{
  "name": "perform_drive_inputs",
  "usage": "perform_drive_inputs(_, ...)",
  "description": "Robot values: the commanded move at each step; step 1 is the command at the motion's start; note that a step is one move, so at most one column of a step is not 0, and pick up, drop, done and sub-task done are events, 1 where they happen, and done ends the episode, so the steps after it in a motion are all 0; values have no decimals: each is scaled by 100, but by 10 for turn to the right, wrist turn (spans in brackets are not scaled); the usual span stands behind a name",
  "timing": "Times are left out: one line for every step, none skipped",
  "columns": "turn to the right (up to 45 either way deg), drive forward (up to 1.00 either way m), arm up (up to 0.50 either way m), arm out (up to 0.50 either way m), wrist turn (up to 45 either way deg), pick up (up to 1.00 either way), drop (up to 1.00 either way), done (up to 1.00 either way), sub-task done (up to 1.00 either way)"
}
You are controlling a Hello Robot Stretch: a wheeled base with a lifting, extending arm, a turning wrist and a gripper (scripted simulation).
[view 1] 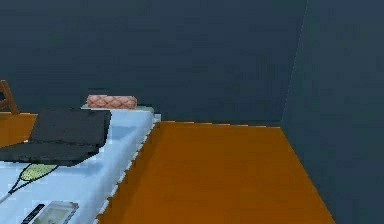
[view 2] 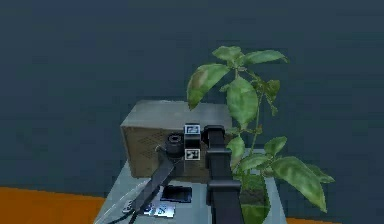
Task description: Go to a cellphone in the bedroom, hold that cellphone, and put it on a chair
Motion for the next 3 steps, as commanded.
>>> perform_drive_inputs(0,0,0,0,450,0,0,0,0)
perform_drive_inputs(0,0,0,0,450,0,0,0,0)
perform_drive_inputs(0,0,0,0,450,0,0,0,0)
